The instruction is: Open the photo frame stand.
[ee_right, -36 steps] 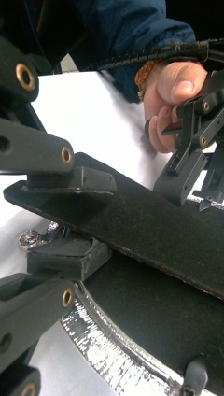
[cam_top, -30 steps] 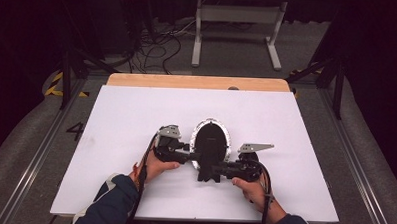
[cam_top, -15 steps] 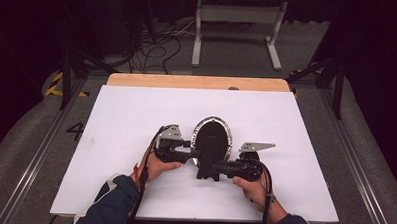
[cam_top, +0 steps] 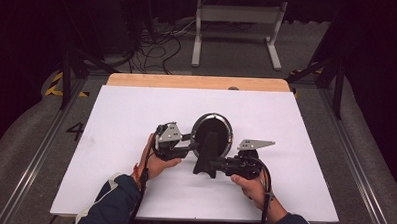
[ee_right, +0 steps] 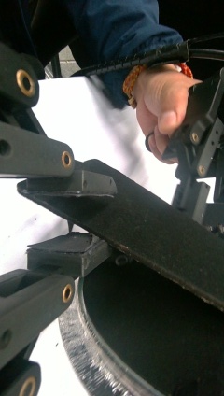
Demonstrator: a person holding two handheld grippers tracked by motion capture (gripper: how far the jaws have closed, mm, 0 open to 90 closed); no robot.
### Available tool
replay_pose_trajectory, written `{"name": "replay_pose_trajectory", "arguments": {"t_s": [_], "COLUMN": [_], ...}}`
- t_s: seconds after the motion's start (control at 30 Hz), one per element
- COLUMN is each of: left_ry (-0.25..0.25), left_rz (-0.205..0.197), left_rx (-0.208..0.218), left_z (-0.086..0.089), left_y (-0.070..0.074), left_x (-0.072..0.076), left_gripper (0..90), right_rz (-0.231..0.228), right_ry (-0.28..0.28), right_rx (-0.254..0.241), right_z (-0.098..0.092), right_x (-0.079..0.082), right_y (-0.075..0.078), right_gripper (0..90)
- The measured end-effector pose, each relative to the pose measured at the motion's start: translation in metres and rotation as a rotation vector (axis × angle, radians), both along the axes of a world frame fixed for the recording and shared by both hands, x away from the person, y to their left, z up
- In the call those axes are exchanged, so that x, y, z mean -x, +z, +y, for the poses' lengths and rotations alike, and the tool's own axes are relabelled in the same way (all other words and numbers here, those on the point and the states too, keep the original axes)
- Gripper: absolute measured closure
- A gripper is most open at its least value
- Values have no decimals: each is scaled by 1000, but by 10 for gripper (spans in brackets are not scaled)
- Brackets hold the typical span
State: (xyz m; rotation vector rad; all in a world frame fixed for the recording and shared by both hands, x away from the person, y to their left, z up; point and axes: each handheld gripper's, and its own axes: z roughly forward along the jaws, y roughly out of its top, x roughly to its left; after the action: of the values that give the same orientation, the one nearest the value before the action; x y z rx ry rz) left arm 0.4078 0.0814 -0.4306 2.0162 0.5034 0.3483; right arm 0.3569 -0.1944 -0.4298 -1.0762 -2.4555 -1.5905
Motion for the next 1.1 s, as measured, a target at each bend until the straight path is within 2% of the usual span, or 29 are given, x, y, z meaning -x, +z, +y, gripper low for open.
{"name": "replay_pose_trajectory", "arguments": {"t_s": [0.23,0.37,0.47,0.5,0.57,0.73,0.87,0.97,1.1], "left_ry": [-23,-45,-104,-117,-171,-239,-263,-242,-208], "left_rz": [10,40,82,78,102,111,119,124,109], "left_rx": [28,50,80,78,106,78,46,48,3], "left_z": [3,6,8,9,11,10,4,1,-5], "left_y": [-2,-3,-5,-6,-6,-5,-8,-10,-13], "left_x": [0,-3,-5,-6,-8,-6,-4,-3,0], "left_gripper": [673,681,670,669,650,658,659,653,653], "right_rz": [-1,-2,2,2,1,10,9,6,3], "right_ry": [5,1,6,9,14,4,5,3,3], "right_rx": [13,22,44,53,61,82,99,100,96], "right_z": [1,1,2,2,1,-3,-5,-5,-6], "right_x": [2,2,3,3,3,3,3,4,4], "right_y": [0,-1,-2,-3,-4,-4,-4,-5,-5], "right_gripper": [727,741,776,786,793,812,814,816,817]}}
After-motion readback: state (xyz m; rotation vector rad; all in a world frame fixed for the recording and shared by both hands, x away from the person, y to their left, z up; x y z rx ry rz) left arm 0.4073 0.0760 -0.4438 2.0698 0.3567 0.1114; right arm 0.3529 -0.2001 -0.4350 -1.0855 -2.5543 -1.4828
